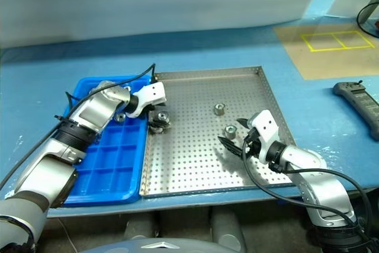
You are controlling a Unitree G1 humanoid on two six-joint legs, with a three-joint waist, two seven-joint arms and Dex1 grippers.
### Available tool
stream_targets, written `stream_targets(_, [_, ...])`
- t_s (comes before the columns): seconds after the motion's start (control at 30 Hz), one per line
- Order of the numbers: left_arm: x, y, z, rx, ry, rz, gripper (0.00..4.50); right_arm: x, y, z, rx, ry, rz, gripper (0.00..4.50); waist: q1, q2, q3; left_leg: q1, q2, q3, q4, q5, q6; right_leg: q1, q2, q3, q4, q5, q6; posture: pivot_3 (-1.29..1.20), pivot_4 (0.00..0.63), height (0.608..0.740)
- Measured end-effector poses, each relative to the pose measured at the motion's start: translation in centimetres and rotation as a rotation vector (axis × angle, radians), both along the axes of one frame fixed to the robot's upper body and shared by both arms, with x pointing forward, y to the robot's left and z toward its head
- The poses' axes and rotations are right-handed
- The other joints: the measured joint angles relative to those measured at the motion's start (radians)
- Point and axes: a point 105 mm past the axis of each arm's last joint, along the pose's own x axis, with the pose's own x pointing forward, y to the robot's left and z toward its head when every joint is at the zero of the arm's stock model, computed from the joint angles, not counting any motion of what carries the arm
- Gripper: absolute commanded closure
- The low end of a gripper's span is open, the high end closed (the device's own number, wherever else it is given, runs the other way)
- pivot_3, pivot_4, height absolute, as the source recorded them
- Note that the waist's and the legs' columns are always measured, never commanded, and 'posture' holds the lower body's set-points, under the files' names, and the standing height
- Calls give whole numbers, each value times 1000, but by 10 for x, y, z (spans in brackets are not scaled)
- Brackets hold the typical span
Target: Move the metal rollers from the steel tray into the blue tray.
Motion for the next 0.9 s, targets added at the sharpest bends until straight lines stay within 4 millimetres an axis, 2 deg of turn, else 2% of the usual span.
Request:
stream_targets(0.1, [1,-2,-1,33,-26,-30,919,0,0,0,1,-3,0,0,1,0,0,1,0,0,0,0,0,1,0,0,0,0,0,-317,150,740])
stream_targets(0.27, [1,-3,-2,80,-46,-87,2671,0,1,1,2,-9,-1,0,-1,0,0,2,0,0,1,0,-1,1,0,1,1,0,0,-320,150,740])
stream_targets(0.3, [1,-4,-2,94,-49,-104,2890,0,1,1,3,-10,-2,0,-1,0,0,3,0,0,0,0,-1,1,0,1,1,0,0,-320,150,740])
stream_targets(0.43, [3,-4,-2,99,-55,-134,2888,1,0,1,2,-15,-5,0,-1,0,0,3,0,0,-1,1,-1,1,0,1,1,0,0,-323,150,740])
stream_targets(0.7, [18,-4,2,56,-101,-76,2888,1,1,2,3,-23,-7,0,1,0,0,2,-1,0,1,1,-1,1,0,1,1,0,0,-326,150,740])
stream_targets(0.9, [23,-19,6,-42,-105,-44,2888,1,1,2,1,-24,-7,0,2,0,0,-1,-1,0,0,0,0,1,0,1,0,0,0,-323,150,740])
